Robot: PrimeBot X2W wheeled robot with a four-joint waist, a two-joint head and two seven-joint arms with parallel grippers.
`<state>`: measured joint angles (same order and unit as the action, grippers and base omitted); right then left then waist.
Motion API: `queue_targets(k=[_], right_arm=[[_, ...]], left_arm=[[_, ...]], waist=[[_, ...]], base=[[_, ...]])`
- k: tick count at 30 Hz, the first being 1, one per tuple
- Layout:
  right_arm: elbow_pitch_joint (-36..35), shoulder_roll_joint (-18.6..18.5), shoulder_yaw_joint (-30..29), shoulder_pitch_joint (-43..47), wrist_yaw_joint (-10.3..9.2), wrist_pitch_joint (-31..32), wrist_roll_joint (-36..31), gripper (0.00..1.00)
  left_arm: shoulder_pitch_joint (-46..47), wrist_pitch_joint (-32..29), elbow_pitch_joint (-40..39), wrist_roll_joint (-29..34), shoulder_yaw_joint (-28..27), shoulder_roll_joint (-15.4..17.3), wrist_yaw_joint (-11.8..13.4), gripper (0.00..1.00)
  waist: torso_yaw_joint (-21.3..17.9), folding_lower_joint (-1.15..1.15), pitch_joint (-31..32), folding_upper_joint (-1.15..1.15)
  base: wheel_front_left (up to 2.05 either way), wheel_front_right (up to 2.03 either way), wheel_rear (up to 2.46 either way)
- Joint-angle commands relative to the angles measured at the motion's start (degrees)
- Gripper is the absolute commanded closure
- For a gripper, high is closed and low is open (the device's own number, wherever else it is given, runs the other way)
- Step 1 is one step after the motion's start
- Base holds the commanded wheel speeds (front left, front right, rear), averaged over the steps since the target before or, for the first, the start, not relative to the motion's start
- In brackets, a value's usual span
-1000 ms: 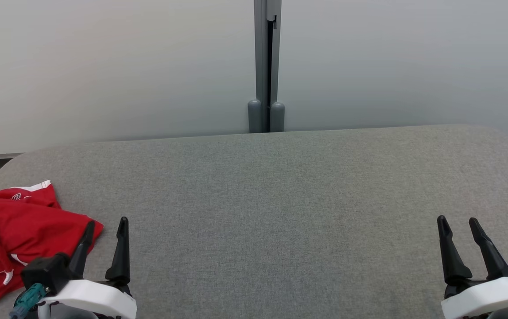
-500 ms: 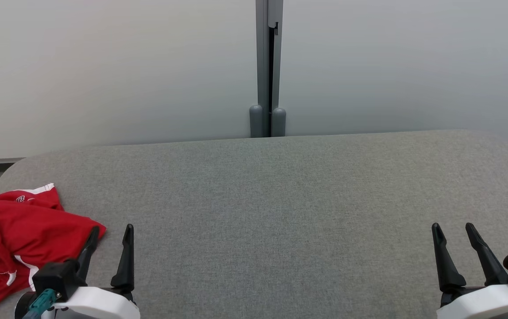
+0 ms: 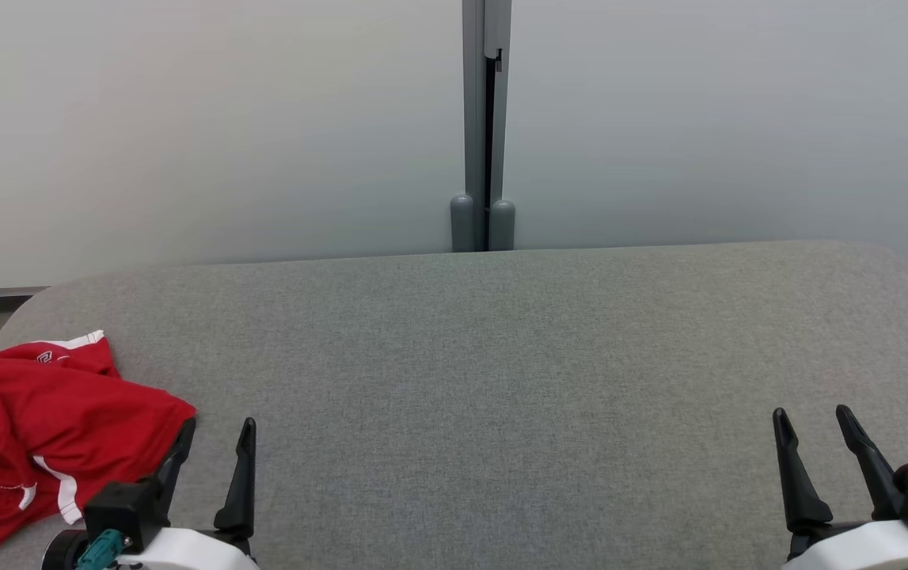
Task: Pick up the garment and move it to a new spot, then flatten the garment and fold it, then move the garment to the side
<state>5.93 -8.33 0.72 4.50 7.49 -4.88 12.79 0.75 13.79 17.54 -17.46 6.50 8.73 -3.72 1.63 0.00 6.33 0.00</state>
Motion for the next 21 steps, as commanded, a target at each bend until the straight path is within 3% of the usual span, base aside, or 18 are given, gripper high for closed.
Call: queue_targets(k=[1,12,21], right_arm=[[-0.43,-0.13,-0.09,0.39,0.0,-0.51,-1.28,0.0],[-0.47,-0.18,-1.02,1.38,0.0,-1.27,-4.13,0.0],[-0.72,0.18,-1.43,1.36,0.0,-0.87,-3.26,0.0]], left_arm=[[0.08,0.51,0.21,1.32,0.13,0.3,-0.25,0.0],[0.09,1.52,1.09,4.55,0.54,-0.18,-0.02,0.0],[1.05,1.4,1.12,3.65,0.1,-0.64,-0.22,0.0]], waist=[[0.14,0.0,0.08,0.0],[1.15,0.0,0.64,0.0],[2.73,0.0,0.57,0.0]], base=[[0.0,0.0,0.0],[0.0,0.0,0.0],[0.0,0.0,0.0]])
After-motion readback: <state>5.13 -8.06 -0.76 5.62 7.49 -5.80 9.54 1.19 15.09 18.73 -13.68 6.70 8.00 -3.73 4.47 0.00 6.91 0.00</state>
